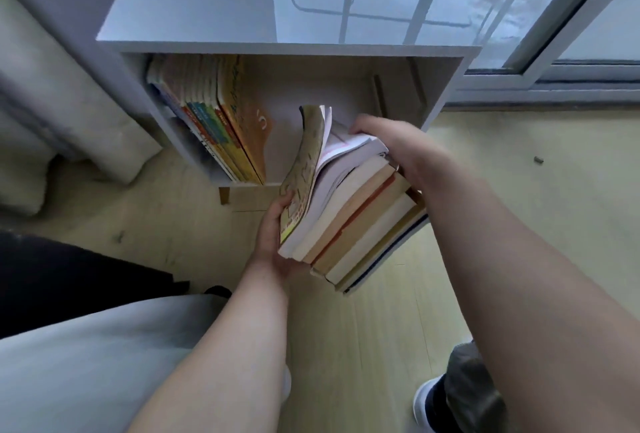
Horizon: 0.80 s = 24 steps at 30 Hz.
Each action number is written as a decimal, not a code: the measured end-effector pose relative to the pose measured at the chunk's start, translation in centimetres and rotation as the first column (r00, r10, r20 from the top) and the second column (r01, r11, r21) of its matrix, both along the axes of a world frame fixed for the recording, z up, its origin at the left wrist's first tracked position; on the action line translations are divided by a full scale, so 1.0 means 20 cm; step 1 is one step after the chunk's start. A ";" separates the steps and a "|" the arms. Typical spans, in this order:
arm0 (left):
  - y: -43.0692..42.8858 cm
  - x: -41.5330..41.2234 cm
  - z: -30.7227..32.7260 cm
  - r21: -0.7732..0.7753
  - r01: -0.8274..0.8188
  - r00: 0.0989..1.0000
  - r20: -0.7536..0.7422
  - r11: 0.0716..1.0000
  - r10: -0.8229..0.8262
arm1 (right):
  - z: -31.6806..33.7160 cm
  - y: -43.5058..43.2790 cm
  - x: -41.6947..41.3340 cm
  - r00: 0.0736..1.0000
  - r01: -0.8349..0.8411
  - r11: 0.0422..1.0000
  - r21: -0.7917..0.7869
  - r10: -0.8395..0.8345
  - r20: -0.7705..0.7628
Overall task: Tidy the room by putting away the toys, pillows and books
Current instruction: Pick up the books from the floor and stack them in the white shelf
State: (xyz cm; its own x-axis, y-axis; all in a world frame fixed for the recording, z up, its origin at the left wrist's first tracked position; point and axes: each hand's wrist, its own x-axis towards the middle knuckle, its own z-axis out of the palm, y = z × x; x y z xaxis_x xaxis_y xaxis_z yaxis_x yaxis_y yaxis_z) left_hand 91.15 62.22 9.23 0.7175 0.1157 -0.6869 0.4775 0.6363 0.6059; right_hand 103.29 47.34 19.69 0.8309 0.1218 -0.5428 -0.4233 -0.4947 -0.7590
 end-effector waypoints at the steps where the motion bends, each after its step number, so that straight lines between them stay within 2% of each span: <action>1: 0.01 0.01 -0.02 -0.031 -0.016 1.000 -0.008 0.999 0.016 | 0.00 0.02 0.02 1.000 -0.011 1.000 -0.027 0.011 0.009; 6: 0.00 0.09 -0.08 -0.119 -0.089 0.996 -0.003 0.989 0.089 | 0.00 0.10 0.13 0.994 -0.074 0.991 -0.108 0.083 0.077; 11: 0.05 0.24 -0.04 -0.171 -0.169 0.982 -0.111 0.971 0.151 | -0.02 0.13 0.28 0.994 -0.063 0.996 -0.064 0.069 0.084; 14: 0.08 0.33 -0.06 -0.221 -0.163 0.980 -0.146 0.961 0.133 | -0.08 0.14 0.39 0.995 -0.079 0.997 -0.010 0.080 0.057; 17: 0.10 0.39 -0.05 -0.292 -0.196 0.963 -0.238 0.936 0.127 | -0.11 0.10 0.46 0.999 -0.038 0.996 0.085 0.039 -0.010; 19: 0.11 0.41 -0.03 -0.307 -0.202 0.955 -0.271 0.930 0.118 | -0.12 0.08 0.51 0.998 0.057 0.979 0.195 -0.054 -0.022; 24: 0.15 0.46 -0.01 -0.341 -0.247 0.945 -0.294 0.907 0.146 | -0.08 0.09 0.57 0.970 0.228 0.867 0.443 -0.242 -0.028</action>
